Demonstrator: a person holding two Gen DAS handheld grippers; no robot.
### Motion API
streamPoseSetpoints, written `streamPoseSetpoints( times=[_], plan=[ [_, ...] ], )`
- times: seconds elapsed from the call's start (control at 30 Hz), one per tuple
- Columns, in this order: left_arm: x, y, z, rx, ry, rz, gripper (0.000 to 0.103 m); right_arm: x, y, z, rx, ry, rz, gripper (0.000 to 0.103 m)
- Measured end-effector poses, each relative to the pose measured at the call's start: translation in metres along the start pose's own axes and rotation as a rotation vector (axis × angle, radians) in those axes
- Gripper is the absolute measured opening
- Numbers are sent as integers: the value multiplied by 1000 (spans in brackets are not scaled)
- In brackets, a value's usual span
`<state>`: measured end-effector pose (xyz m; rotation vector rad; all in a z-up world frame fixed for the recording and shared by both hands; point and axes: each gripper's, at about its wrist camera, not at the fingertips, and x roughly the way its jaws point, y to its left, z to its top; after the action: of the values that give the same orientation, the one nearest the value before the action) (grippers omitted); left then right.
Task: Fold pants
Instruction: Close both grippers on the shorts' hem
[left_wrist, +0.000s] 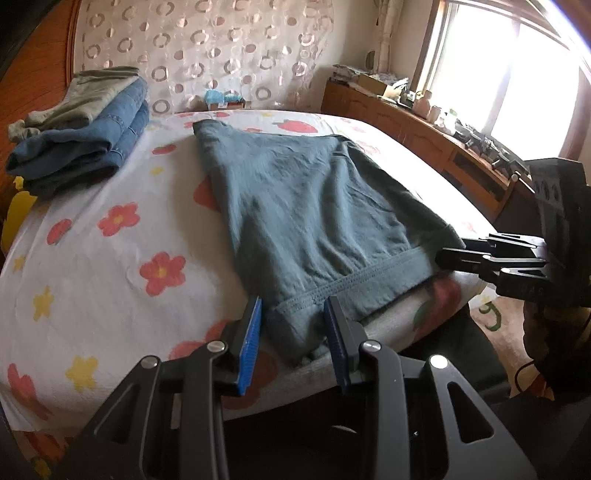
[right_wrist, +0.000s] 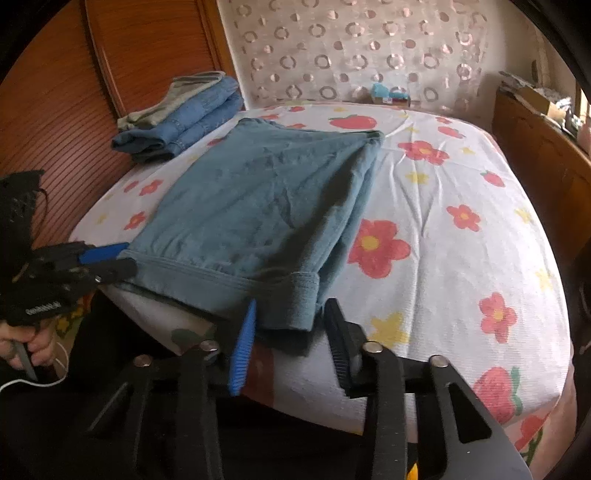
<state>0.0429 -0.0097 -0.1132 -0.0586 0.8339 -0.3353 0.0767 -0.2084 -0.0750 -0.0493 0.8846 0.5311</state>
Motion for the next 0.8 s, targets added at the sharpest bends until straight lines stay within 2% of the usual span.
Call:
streamPoseSetpoints(
  times=[0.2,0.23,0.33,0.4,0.6,0.8],
  plan=[
    [-1,-1,-1,6,-8,-5,32,-2,-5,0,11,-9,18,22],
    [-1,-1,-1,11,-9,-14,26,-2,-5,0,13,-11,22,21],
    [-3,-4,-1,27,-18,-14,17,-5,-8,-1,19,-25,43,13],
    [-6,-5,0,31,-33,-24,14,-7,-7,0,19,-36,53,10],
    [-22,-3,6,21,-81,-69,13,-19,-7,1,15,-66,90,8],
    [-38,-11,12,44,-119,-78,12,-37,-5,6,11,-103,117,8]
  ],
)
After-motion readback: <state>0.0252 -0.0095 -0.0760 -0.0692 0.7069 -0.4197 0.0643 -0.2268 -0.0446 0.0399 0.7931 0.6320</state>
